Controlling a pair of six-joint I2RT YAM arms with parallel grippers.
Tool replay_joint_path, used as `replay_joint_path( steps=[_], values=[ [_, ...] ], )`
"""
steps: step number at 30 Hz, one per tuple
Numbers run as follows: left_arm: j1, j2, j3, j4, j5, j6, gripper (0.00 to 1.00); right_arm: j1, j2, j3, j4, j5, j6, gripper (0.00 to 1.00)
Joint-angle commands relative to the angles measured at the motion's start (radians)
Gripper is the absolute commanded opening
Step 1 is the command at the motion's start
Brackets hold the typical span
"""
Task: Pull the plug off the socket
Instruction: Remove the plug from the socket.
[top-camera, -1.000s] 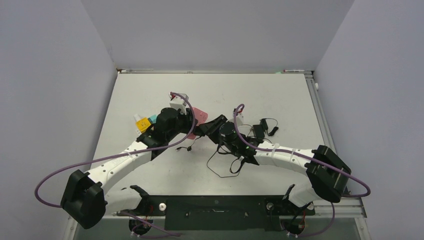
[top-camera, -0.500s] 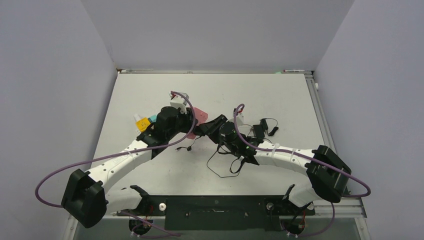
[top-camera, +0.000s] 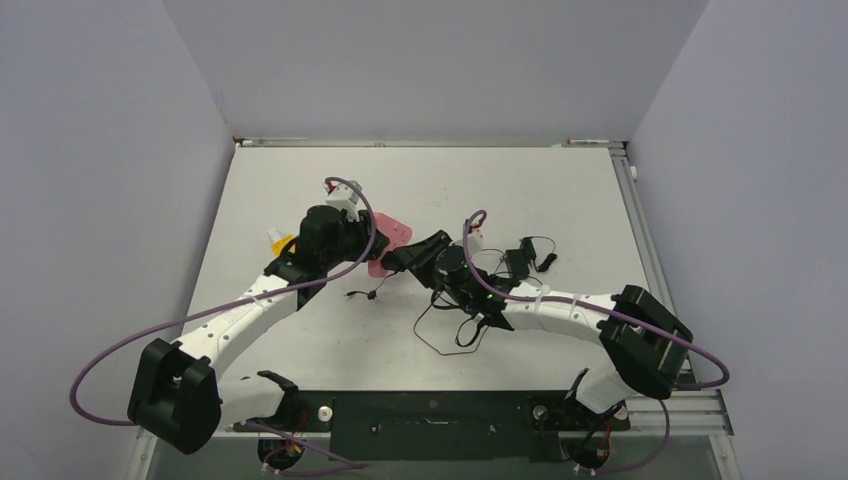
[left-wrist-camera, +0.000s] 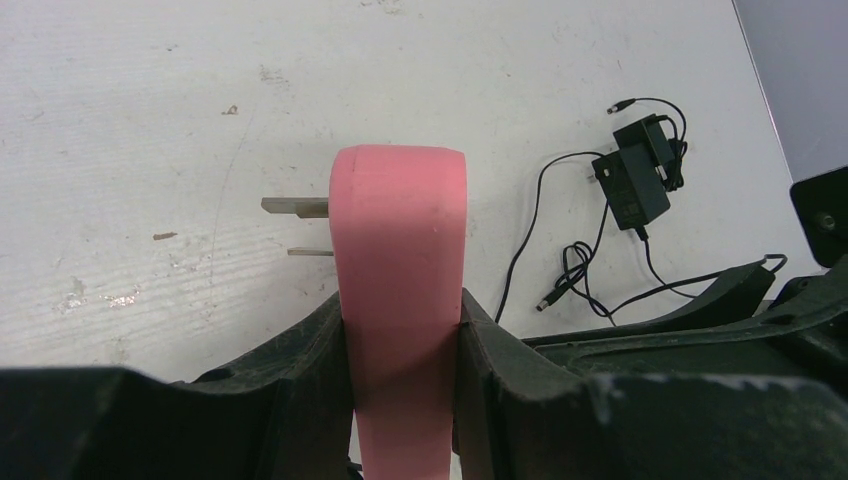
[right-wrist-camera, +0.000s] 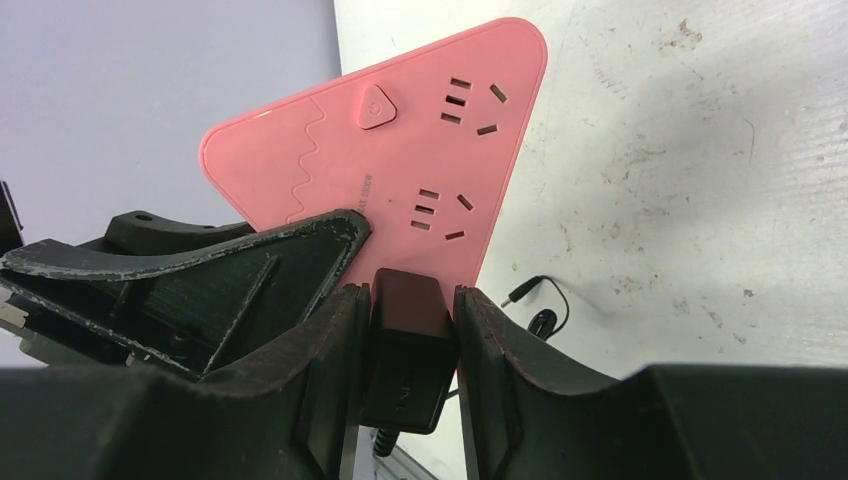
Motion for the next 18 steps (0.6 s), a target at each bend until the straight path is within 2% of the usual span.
replay_joint_path(
  steps=[1,12,18],
  values=[
    [0.054,-0.027,0.031,0.076,-0.036,-0.01,0.0,0.012,0.01,-0.051,-0.022,-0.004,0.0,0.05],
    [0.048,-0.018,0.031,0.073,-0.035,0.002,0.0,0.013,0.008,-0.031,-0.026,-0.001,-0.008,0.05],
    [-0.039,0.002,0.05,0.037,-0.125,0.076,0.0,0.013,-0.013,-0.009,-0.033,0.006,-0.006,0.05]
  ],
)
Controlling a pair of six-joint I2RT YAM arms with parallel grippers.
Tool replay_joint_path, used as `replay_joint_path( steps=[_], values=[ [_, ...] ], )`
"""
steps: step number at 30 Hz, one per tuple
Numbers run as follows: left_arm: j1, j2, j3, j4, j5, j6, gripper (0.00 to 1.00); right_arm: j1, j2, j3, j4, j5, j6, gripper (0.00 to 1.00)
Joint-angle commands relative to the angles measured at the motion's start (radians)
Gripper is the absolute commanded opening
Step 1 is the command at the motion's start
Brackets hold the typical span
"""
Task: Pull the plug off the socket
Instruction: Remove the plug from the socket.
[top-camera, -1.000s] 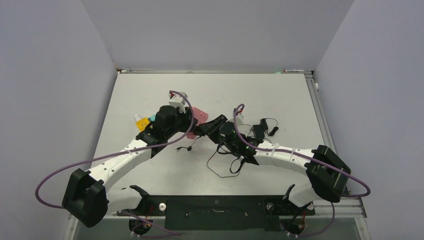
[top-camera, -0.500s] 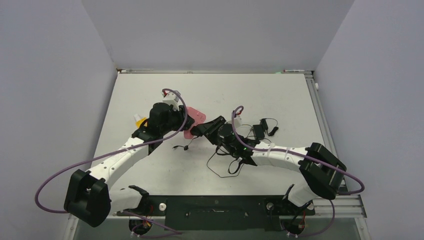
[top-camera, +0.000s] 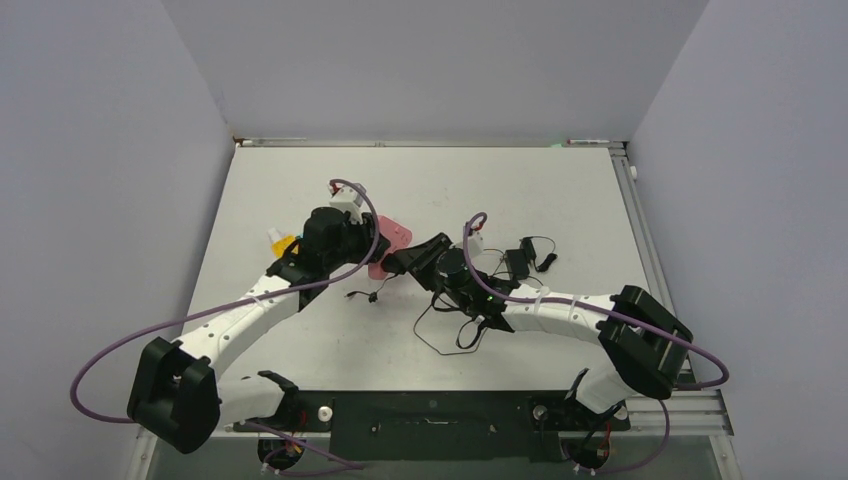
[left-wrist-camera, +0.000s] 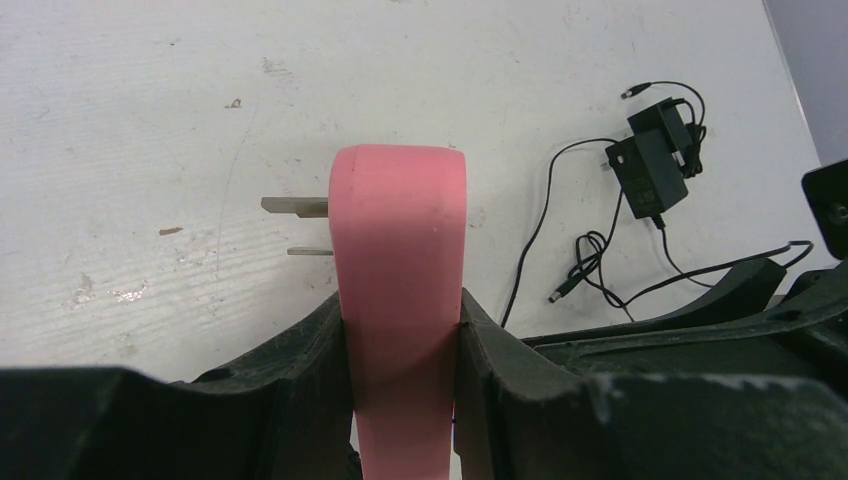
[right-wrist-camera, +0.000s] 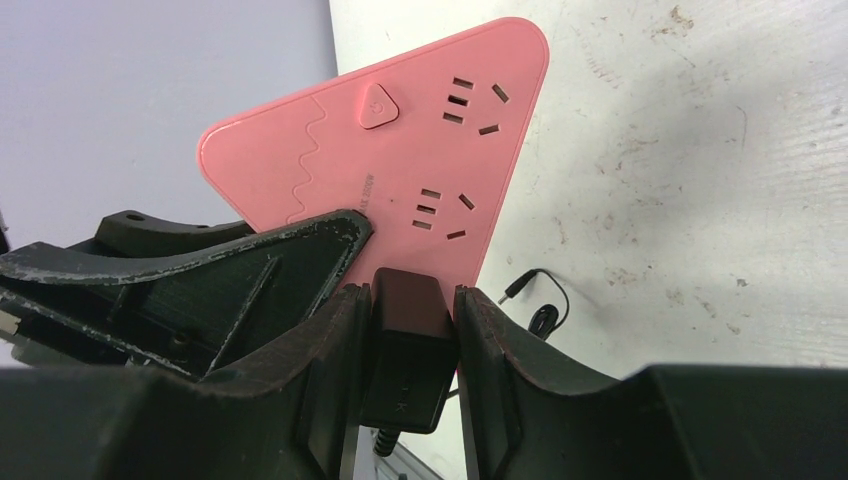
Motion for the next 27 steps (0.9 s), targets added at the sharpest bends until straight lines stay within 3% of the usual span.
replay_joint_path(
  steps=[1,27],
  values=[
    [-0.042,0.009,0.054,0.05,-0.138,0.075,0.0,0.007,-0.019,0.016,-0.059,0.015,-0.026,0.05],
    [-0.166,0.063,0.099,-0.035,-0.28,0.209,0.0,-0.028,-0.105,0.061,-0.117,0.045,-0.064,0.05]
  ],
)
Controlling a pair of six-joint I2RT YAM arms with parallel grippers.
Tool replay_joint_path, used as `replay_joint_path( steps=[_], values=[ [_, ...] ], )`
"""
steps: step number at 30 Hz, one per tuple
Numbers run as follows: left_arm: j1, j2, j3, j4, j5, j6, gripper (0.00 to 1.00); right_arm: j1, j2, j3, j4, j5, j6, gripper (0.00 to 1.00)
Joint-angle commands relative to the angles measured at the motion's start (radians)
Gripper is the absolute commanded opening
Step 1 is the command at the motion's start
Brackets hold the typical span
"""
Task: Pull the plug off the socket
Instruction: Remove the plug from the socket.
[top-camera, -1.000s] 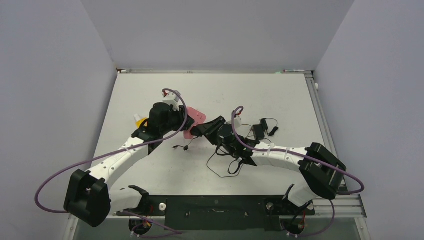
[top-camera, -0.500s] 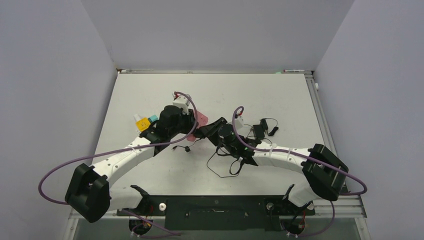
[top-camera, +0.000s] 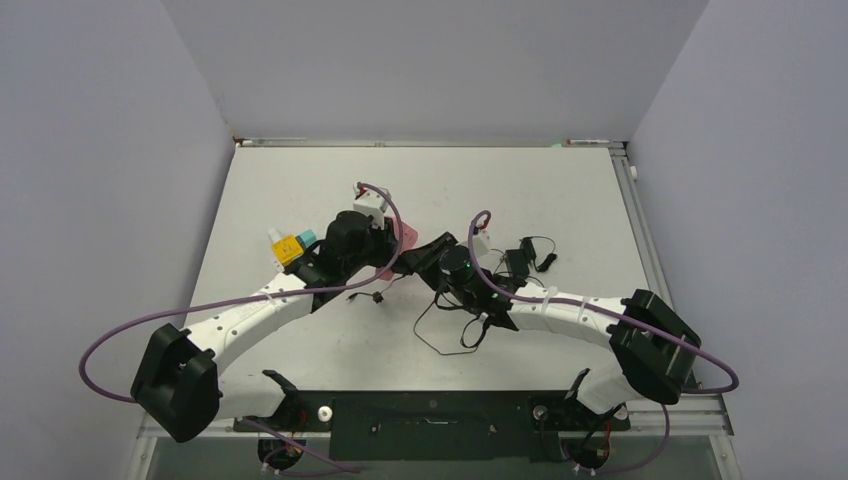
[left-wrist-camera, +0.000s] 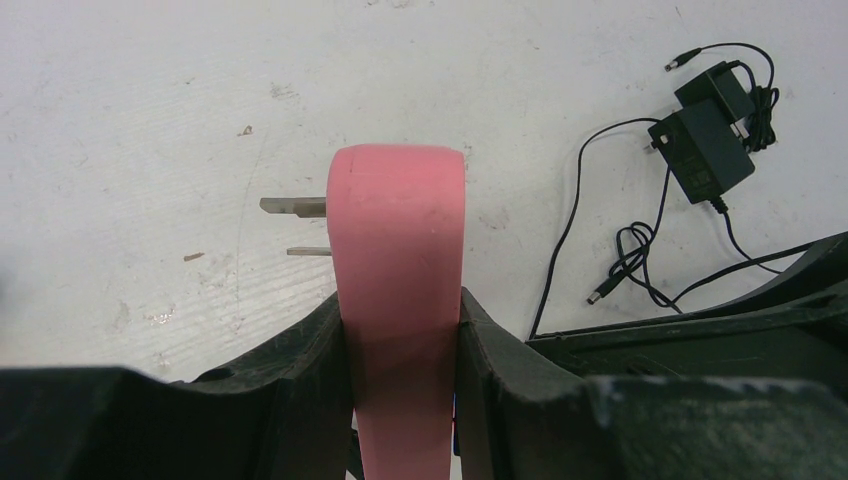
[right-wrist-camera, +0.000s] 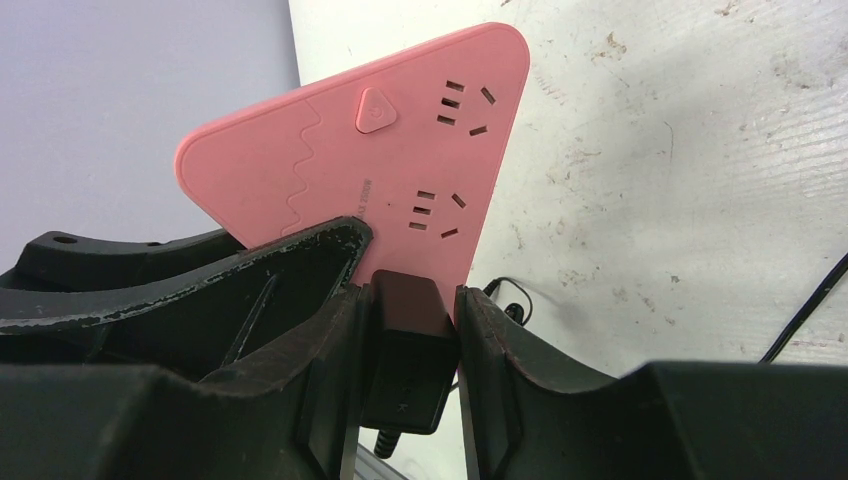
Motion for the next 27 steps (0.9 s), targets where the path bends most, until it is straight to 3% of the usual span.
replay_joint_path(
  steps=[1,19,27],
  values=[
    [-0.011,0.01,0.055,-0.02,-0.081,0.081,0.0,-0.01,-0.062,0.047,0.01,0.015,-0.036,0.05],
    [-0.065,0.055,0.095,-0.07,-0.106,0.136,0.0,-0.017,-0.053,0.065,-0.003,0.006,-0.043,0.05],
    [0.062,0.092,0.092,-0.024,0.127,-0.023,0.0,-0.012,-0.058,0.002,0.004,0.027,-0.033,0.05]
  ],
)
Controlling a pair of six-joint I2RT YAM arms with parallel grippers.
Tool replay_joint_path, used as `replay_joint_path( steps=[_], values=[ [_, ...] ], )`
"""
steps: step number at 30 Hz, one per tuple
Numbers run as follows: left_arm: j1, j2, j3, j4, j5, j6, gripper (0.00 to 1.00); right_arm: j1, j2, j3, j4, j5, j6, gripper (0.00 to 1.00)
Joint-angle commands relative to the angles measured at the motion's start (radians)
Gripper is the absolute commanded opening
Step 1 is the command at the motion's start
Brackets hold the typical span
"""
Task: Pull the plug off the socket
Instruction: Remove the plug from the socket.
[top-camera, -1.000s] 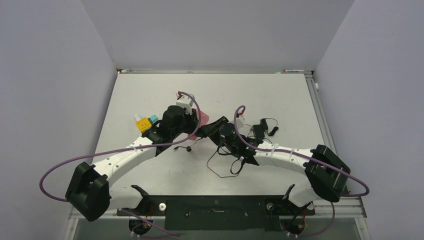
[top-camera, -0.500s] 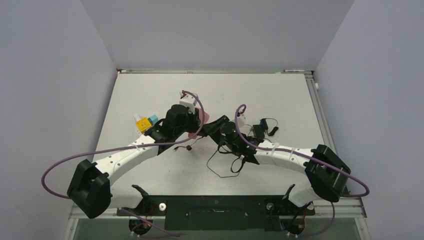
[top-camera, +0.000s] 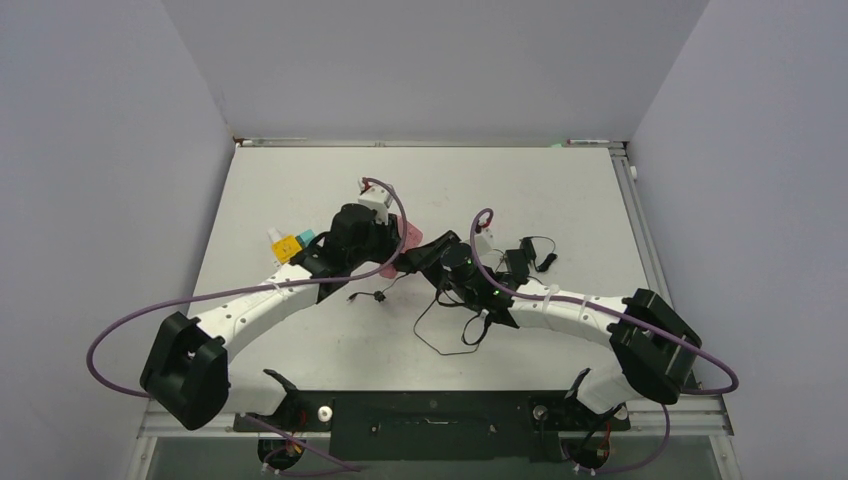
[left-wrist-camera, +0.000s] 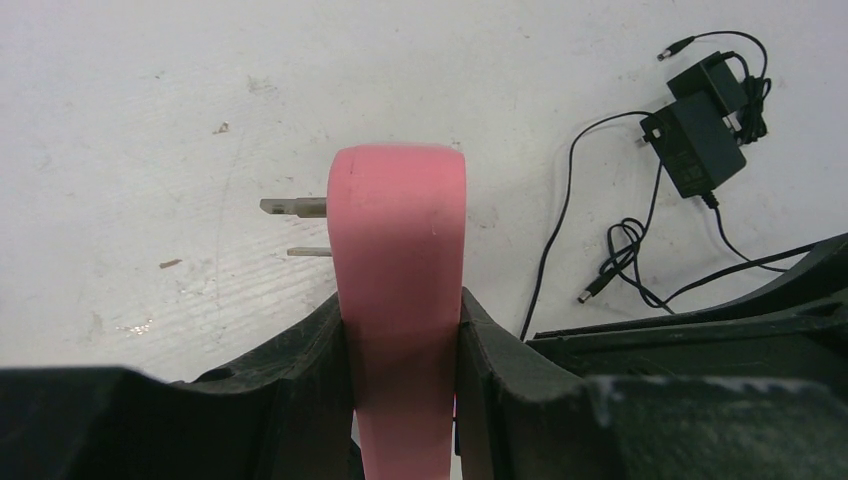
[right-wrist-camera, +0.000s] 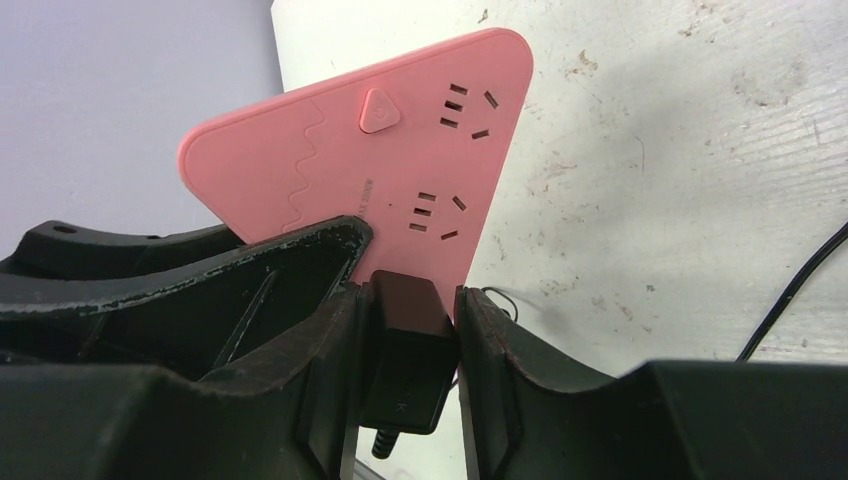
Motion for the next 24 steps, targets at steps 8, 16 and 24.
replay_joint_path(
  steps=[8,16,24],
  values=[
    [0.132,0.017,0.029,0.021,0.156,-0.059,0.0,0.008,-0.035,-0.036,0.058,0.029,0.004,0.05],
    [0.183,0.022,0.014,0.039,0.18,-0.124,0.0,0.032,-0.026,-0.086,0.084,0.035,0.061,0.05],
    [0.198,0.024,0.008,0.049,0.191,-0.135,0.0,0.037,-0.025,-0.082,0.082,0.042,0.063,0.05]
  ],
)
